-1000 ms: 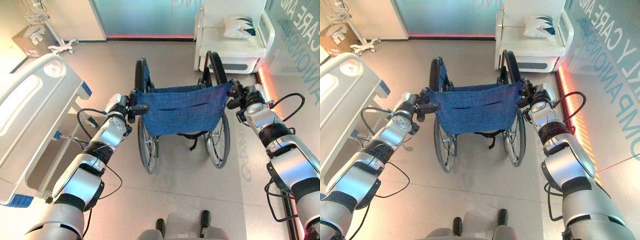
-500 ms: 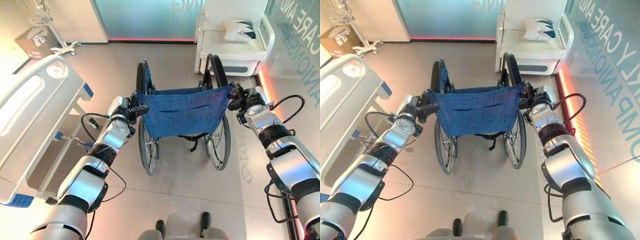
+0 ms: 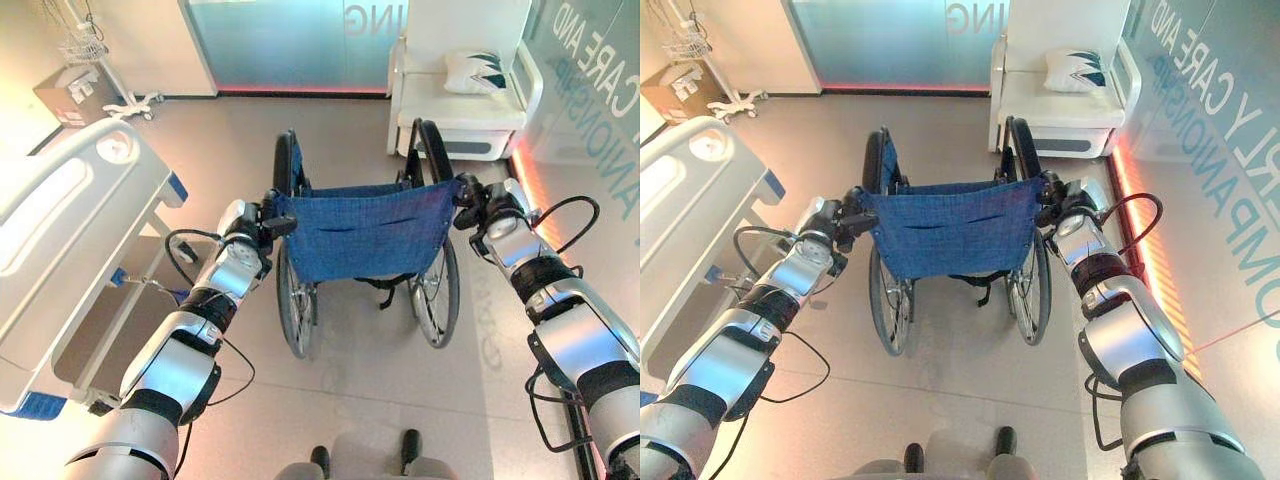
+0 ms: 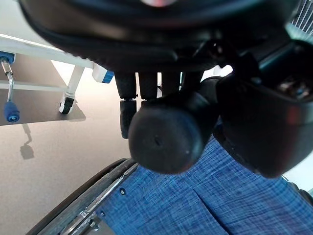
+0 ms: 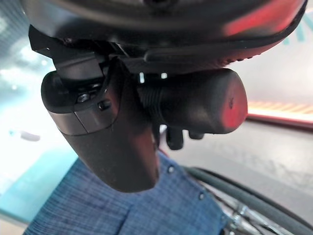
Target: Push the wheelchair next to the bed
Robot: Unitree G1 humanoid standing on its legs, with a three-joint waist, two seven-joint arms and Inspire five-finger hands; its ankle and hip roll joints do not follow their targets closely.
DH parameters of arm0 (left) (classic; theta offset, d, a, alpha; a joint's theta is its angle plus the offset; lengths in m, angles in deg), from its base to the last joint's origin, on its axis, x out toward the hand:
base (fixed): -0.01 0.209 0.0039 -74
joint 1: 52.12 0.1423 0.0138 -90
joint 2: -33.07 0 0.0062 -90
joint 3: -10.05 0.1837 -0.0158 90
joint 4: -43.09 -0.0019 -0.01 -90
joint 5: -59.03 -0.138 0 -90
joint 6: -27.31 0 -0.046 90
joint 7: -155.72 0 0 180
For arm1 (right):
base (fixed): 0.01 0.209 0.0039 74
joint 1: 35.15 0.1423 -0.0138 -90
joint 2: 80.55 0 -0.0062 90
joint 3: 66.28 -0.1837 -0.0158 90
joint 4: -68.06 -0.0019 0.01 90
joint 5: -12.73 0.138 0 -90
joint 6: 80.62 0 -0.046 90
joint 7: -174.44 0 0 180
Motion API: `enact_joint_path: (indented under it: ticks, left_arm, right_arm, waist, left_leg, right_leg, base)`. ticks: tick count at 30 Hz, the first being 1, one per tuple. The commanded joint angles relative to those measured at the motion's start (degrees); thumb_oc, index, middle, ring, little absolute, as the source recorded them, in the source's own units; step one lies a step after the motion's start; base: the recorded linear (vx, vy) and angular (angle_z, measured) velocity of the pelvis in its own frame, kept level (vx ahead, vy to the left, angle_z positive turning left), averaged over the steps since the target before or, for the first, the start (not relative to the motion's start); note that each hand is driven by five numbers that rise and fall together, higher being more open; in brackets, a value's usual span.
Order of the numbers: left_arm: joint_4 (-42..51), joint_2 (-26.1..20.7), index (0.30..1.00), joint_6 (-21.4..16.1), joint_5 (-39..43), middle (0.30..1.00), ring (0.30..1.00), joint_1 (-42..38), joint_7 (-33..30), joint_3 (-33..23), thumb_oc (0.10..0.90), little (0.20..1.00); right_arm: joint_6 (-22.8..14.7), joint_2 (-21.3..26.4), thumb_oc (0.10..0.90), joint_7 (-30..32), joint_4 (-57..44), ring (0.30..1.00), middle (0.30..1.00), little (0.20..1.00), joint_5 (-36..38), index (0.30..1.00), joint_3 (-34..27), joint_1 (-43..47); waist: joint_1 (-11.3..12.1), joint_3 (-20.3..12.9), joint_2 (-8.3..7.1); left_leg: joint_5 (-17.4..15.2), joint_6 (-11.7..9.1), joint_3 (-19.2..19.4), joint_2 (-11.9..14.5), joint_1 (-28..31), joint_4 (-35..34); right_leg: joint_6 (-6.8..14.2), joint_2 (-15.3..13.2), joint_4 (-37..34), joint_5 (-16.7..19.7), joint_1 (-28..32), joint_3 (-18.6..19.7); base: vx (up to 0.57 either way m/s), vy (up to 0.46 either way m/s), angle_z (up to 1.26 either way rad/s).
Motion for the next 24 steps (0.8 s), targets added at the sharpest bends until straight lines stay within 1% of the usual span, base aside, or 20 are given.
enact_joint_path:
  ticks: [1, 2, 3, 4, 5, 6, 7, 8, 9, 10, 11, 12, 13, 14, 16, 17, 18, 20, 22, 24]
  left_arm:
    - [-3.1, 3.7, 0.3, -1.3, 2.2, 0.3, 0.3, 0.1, 4.8, 4.2, 0.4, 0.3]
    - [-1.7, 2.7, 0.3, -1.8, 2.0, 0.3, 0.3, 0.5, 5.3, 4.2, 0.4, 0.3]
    - [-1.0, 2.2, 0.3, -1.9, 1.8, 0.3, 0.3, 0.8, 5.7, 4.0, 0.4, 0.3]
    - [0.2, 1.3, 0.3, -2.2, 1.5, 0.3, 0.3, 1.4, 6.3, 3.6, 0.4, 0.3]
    - [2.2, 0.1, 0.3, -2.6, 0.9, 0.3, 0.3, 2.5, 6.9, 3.3, 0.4, 0.3]
    - [4.1, -0.8, 0.3, -2.8, 1.3, 0.3, 0.3, 3.3, 6.8, 3.4, 0.4, 0.3]
    - [6.3, -2.4, 0.3, -3.5, 2.8, 0.3, 0.3, 3.5, 6.5, 3.7, 0.4, 0.3]
    - [6.5, -2.7, 0.3, -3.8, 3.1, 0.3, 0.3, 3.3, 6.4, 3.7, 0.4, 0.3]
    - [6.5, -3.4, 0.3, -5.2, 3.9, 0.3, 0.3, 2.5, 6.4, 3.8, 0.4, 0.3]
    - [6.0, -3.5, 0.3, -6.3, 4.2, 0.3, 0.3, 1.6, 6.2, 4.0, 0.4, 0.3]
    - [5.3, -3.4, 0.3, -7.6, 4.6, 0.3, 0.3, 0.8, 6.0, 4.1, 0.4, 0.3]
    - [5.0, -3.2, 0.3, -8.0, 4.6, 0.3, 0.3, 0.7, 6.1, 4.1, 0.4, 0.3]
    - [4.3, -2.4, 0.3, -9.0, 4.4, 0.3, 0.3, 0.9, 6.1, 3.9, 0.4, 0.3]
    - [4.2, -2.0, 0.3, -8.9, 4.7, 0.3, 0.3, 1.7, 5.7, 3.8, 0.4, 0.3]
    - [3.9, -1.4, 0.3, -8.1, 5.1, 0.3, 0.3, 3.0, 5.4, 4.0, 0.4, 0.3]
    - [3.4, -0.9, 0.3, -7.8, 5.0, 0.3, 0.3, 4.2, 5.0, 3.9, 0.4, 0.3]
    - [3.3, -0.8, 0.3, -7.7, 5.0, 0.3, 0.3, 4.7, 4.8, 3.8, 0.4, 0.3]
    - [2.5, -0.6, 0.3, -8.1, 4.9, 0.3, 0.3, 5.5, 4.4, 3.3, 0.4, 0.3]
    - [1.1, -0.7, 0.3, -8.8, 5.0, 0.3, 0.3, 5.5, 4.2, 3.1, 0.4, 0.3]
    - [-0.3, -0.9, 0.3, -9.8, 5.1, 0.3, 0.3, 5.5, 4.1, 2.9, 0.4, 0.3]
  right_arm:
    - [-6.9, -5.2, 0.4, -5.4, -3.5, 0.3, 0.3, 0.3, -1.5, 0.3, 2.3, 4.6]
    - [-6.8, -4.1, 0.4, -4.6, -5.7, 0.3, 0.3, 0.3, -0.2, 0.3, 1.7, 3.0]
    - [-6.7, -3.5, 0.4, -4.5, -6.7, 0.3, 0.3, 0.3, 0.2, 0.3, 1.5, 2.3]
    - [-6.4, -2.4, 0.4, -4.5, -8.5, 0.3, 0.3, 0.3, 0.6, 0.3, 1.2, 1.0]
    - [-6.1, -1.1, 0.4, -4.6, -10.9, 0.3, 0.3, 0.3, 0.7, 0.3, 0.9, -0.7]
    - [-5.7, -0.1, 0.4, -4.5, -12.9, 0.3, 0.3, 0.3, 0.9, 0.3, 0.9, -1.8]
    - [-5.9, 1.3, 0.4, -4.1, -14.8, 0.3, 0.3, 0.3, 0.7, 0.3, 0.5, -2.3]
    - [-6.0, 1.5, 0.4, -4.0, -14.9, 0.3, 0.3, 0.3, 0.6, 0.3, 0.4, -2.3]
    - [-6.6, 2.2, 0.4, -4.0, -14.8, 0.3, 0.3, 0.3, 0.2, 0.3, 0.0, -1.7]
    - [-7.3, 2.7, 0.4, -4.3, -14.0, 0.3, 0.3, 0.3, -0.5, 0.3, -0.4, -1.0]
    - [-8.4, 3.2, 0.4, -4.7, -12.4, 0.3, 0.3, 0.3, -1.0, 0.3, -0.6, 0.2]
    - [-8.8, 3.3, 0.4, -4.9, -11.5, 0.3, 0.3, 0.3, -1.1, 0.3, -0.7, 0.6]
    - [-10.1, 3.7, 0.4, -5.6, -8.9, 0.3, 0.3, 0.3, -0.6, 0.3, -0.6, 1.3]
    - [-10.8, 4.0, 0.4, -6.7, -8.1, 0.3, 0.3, 0.3, -0.3, 0.3, -0.4, 1.5]
    - [-10.3, 4.2, 0.4, -7.9, -8.4, 0.3, 0.3, 0.3, 0.5, 0.3, 0.4, 1.5]
    - [-10.1, 4.1, 0.4, -8.7, -8.6, 0.3, 0.3, 0.3, 1.1, 0.3, 0.8, 0.9]
    - [-10.1, 3.9, 0.4, -8.9, -8.7, 0.3, 0.3, 0.3, 1.1, 0.3, 0.8, 0.7]
    - [-10.4, 4.0, 0.4, -9.4, -9.3, 0.3, 0.3, 0.3, 1.5, 0.3, 1.3, 0.2]
    - [-10.6, 4.4, 0.4, -9.9, -9.9, 0.3, 0.3, 0.3, 2.1, 0.3, 1.4, 0.0]
    - [-11.3, 5.0, 0.4, -10.0, -9.9, 0.3, 0.3, 0.3, 3.0, 0.3, 1.8, -0.4]
  waist:
    - [2.1, 1.6, -0.92]
    - [1.8, 2.8, -0.44]
    - [1.7, 3.4, -0.63]
    - [1.5, 4.3, -1.2]
    - [0.9, 5.6, -1.97]
    - [0.3, 6.4, -2.97]
    - [-0.8, 7.7, -4.27]
    - [-0.9, 8.2, -4.06]
    - [-1.5, 8.9, -4.16]
    - [-2.1, 9.5, -3.71]
    - [-2.5, 9.9, -3.28]
    - [-2.7, 9.8, -3.28]
    - [-2.9, 9.0, -3.65]
    - [-2.9, 8.0, -3.9]
    - [-2.9, 6.4, -4.16]
    - [-3.2, 5.2, -4.53]
    - [-3.3, 4.7, -4.7]
    - [-3.8, 3.2, -4.9]
    - [-4.4, 1.8, -5.2]
    - [-4.6, 0.5, -5.37]
  left_leg:
    - [-1.3, 4.5, 0.2, -5.7, -3.3, 5.0]
    - [-1.4, 4.6, -0.3, -5.3, -3.6, 6.9]
    - [-1.6, 4.6, -0.6, -5.5, -3.7, 7.5]
    - [-1.9, 4.6, -1.5, -5.9, -3.5, 8.2]
    - [-2.3, 4.6, -2.6, -6.5, -2.7, 8.8]
    - [-3.2, 4.3, -3.4, -7.2, -1.9, 9.3]
    - [-5.6, 3.9, -4.6, -8.1, -0.4, 9.7]
    - [-6.1, 3.9, -4.8, -7.8, -0.1, 9.9]
    - [-7.2, 3.8, -5.5, -7.9, 0.3, 9.6]
    - [-8.1, 3.8, -6.0, -7.4, 0.8, 9.5]
    - [-8.9, 3.9, -6.5, -7.0, 0.9, 9.9]
    - [-9.3, 4.0, -6.5, -7.0, 0.7, 10.3]
    - [-10.3, 4.0, -6.2, -6.9, 0.3, 12.1]
    - [-10.7, 3.3, -5.8, -6.1, 0.6, 13.1]
    - [-11.6, 2.2, -5.2, -4.2, 1.6, 14.4]
    - [-12.0, 1.4, -4.3, -2.8, 2.3, 15.2]
    - [-12.0, 1.1, -4.1, -2.3, 2.6, 15.5]
    - [-9.5, -0.1, -3.2, 0.2, 3.3, 16.5]
    - [-5.3, -1.7, -1.3, 2.5, 3.3, 19.2]
    - [0.8, -3.7, 0.9, 4.7, 2.2, 23.6]
  right_leg:
    - [-0.6, -1.6, 19.9, -9.5, 0.0, -0.6]
    - [0.9, -2.2, 31.1, -7.0, -5.3, -0.8]
    - [1.4, -2.7, 33.2, -5.3, -7.1, -0.9]
    - [2.2, -3.5, 34.0, -1.4, -9.6, -0.4]
    - [2.9, -4.5, 32.6, 3.7, -12.7, 0.6]
    - [3.6, -5.6, 28.3, 6.7, -14.6, 1.2]
    - [4.6, -7.5, 19.9, 10.4, -16.2, 1.7]
    - [4.6, -7.4, 18.6, 10.4, -15.9, 1.6]
    - [4.4, -7.9, 12.7, 9.9, -16.6, 2.4]
    - [4.3, -7.5, 7.8, 9.6, -16.4, 3.0]
    - [4.2, -7.0, 5.0, 9.1, -16.1, 3.9]
    - [4.2, -6.8, 5.0, 8.7, -15.9, 4.3]
    - [4.1, -6.3, 5.8, 7.2, -15.0, 4.8]
    - [4.0, -6.5, 7.5, 6.4, -14.6, 4.5]
    - [3.6, -6.4, 11.8, 5.0, -14.6, 4.2]
    - [2.9, -6.2, 13.2, 3.9, -14.2, 3.5]
    - [2.6, -6.1, 13.3, 3.6, -13.9, 3.3]
    - [0.9, -4.8, 13.4, 2.2, -13.3, 2.2]
    - [-0.7, -4.0, 12.6, 1.0, -12.7, 0.1]
    - [-2.7, -2.9, 10.8, -0.4, -10.9, -3.1]
  base:
    - [0.18, 0.158, -0.01]
    - [0.17, 0.095, 0.05]
    - [0.21, 0.017, 0.08]
    - [0.25, -0.091, 0.06]
    - [0.33, -0.154, 0.14]
    - [0.42, -0.276, 0.19]
    - [0.31, -0.237, 0.22]
    - [0.27, -0.254, 0.14]
    - [0.18, -0.185, 0.21]
    - [0.27, -0.278, 0.29]
    - [0.24, -0.232, 0.33]
    - [0.33, -0.282, 0.33]
    - [0.39, -0.293, 0.43]
    - [0.48, -0.335, 0.57]
    - [0.48, -0.289, 0.46]
    - [0.48, -0.272, 0.26]
    - [0.5, -0.289, 0.21]
    - [0.4, -0.25, 0.2]
    - [0.32, -0.244, 0.17]
    - [0.27, -0.241, 0.41]
